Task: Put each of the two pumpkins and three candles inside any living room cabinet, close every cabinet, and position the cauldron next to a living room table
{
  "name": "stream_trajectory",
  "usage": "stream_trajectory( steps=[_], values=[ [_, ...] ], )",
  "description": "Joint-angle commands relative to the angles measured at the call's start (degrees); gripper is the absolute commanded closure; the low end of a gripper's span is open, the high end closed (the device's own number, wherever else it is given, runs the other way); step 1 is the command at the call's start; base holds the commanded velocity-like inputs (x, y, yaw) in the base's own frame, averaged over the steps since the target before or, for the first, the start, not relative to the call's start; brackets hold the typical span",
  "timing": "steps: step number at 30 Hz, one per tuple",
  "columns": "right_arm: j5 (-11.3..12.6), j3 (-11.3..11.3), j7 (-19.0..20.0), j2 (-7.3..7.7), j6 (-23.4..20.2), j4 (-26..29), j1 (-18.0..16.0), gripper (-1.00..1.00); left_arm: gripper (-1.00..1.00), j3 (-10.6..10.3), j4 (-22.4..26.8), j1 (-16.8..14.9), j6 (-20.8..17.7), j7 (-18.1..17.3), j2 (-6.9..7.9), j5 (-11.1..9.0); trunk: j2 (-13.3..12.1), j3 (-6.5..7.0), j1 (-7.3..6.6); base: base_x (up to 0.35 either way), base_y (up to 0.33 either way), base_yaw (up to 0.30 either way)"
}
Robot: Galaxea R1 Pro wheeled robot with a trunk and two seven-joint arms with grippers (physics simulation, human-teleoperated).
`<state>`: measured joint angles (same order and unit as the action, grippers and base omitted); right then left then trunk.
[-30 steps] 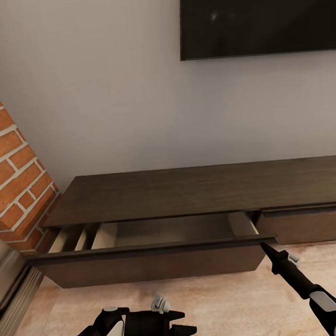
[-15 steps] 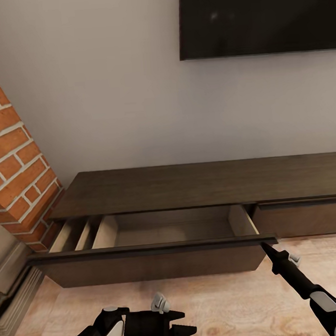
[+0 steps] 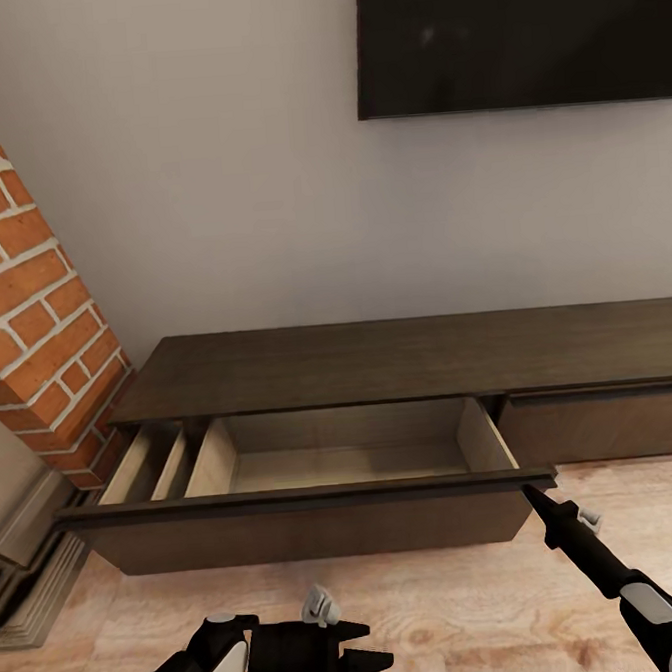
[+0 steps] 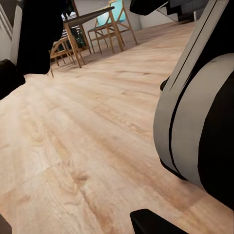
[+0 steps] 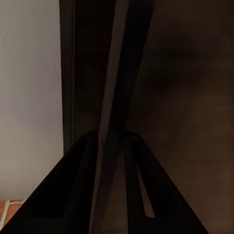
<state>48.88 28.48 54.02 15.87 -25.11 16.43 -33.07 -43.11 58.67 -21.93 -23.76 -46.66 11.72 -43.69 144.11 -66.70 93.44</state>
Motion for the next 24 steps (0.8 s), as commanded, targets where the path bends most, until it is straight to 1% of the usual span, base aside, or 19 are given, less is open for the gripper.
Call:
stream_trajectory(
  steps=[1,8,16,24],
  values=[
    [1.5,1.0,0.6,0.04,-1.1,0.0,-0.1,1.00,-1.00,-0.1,0.0,0.0,-0.5,0.1,0.05,-0.6,0.0,-0.04,-0.03,-0.127,0.000,0.000],
    [1.5,1.0,0.6,0.04,-1.1,0.1,-0.1,1.00,-1.00,-0.1,0.0,0.0,-0.5,0.1,0.05,-0.6,0.0,-0.04,-0.03,-0.116,0.000,0.000],
    [1.5,1.0,0.6,0.04,-1.2,0.1,-0.1,1.00,-1.00,-0.1,0.0,0.0,-0.5,0.1,0.05,-0.6,0.0,-0.04,-0.03,-0.056,0.000,0.000],
    [1.5,1.0,0.6,0.04,-1.4,0.5,-0.1,1.00,-1.00,-0.1,0.1,0.0,-0.5,0.0,0.05,-0.6,0.0,-0.04,-0.03,-0.163,0.000,0.000]
  ],
)
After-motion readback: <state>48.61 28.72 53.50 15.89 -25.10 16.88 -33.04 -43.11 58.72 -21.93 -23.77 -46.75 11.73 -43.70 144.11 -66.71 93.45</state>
